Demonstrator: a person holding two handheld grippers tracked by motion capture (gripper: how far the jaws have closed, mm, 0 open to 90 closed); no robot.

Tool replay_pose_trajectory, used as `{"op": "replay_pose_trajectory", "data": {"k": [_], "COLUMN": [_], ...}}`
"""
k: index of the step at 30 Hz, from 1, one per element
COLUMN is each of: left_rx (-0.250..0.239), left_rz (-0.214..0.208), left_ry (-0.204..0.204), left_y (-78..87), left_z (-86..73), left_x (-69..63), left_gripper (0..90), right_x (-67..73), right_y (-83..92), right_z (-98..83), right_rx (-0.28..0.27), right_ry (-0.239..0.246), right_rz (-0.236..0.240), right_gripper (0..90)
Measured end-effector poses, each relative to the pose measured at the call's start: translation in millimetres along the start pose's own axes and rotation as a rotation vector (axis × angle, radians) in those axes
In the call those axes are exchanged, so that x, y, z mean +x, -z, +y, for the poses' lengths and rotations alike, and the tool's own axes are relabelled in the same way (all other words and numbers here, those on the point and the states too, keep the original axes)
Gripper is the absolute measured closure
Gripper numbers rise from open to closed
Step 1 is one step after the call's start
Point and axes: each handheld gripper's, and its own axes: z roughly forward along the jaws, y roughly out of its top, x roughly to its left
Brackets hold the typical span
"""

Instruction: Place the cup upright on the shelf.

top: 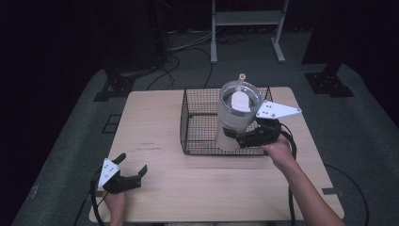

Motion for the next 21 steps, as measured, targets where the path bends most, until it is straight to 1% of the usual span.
{"op": "replay_pose_trajectory", "data": {"k": [3,6,10,14,15,17,21], "left_rx": [0.001,0.001,-0.001,0.000,-0.003,-0.004,-0.005], "left_rz": [-0.001,-0.002,-0.003,-0.003,-0.002,-0.002,-0.003], "left_ry": [-0.002,-0.003,-0.002,-0.003,-0.002,-0.001,0.001], "left_y": [-0.1,-0.1,-0.2,-0.1,-0.3,-0.2,0.1], "left_z": [0.0,0.0,0.0,0.0,-0.1,-0.1,-0.1], "left_x": [-0.1,-0.2,-0.1,-0.1,-0.1,0.0,0.3], "left_gripper": [0.0,0.0,0.0,0.0,0.0,0.0,0.0], "right_x": [-3.3,-6.2,-10.4,-14.6,-17.4,-18.3,-26.0], "right_y": [-8.7,-18.4,-29.1,-38.5,-44.0,-45.9,-58.9], "right_z": [5.1,9.9,14.8,19.7,22.3,23.0,26.8], "right_rx": [-0.002,0.009,0.011,0.010,0.012,0.012,0.023], "right_ry": [0.010,0.019,0.011,0.015,0.016,0.015,0.020], "right_rz": [0.000,-0.015,-0.003,-0.004,-0.004,-0.006,-0.013], "right_gripper": [9.4,9.4,9.4,9.4,9.4,9.4,9.4]}}
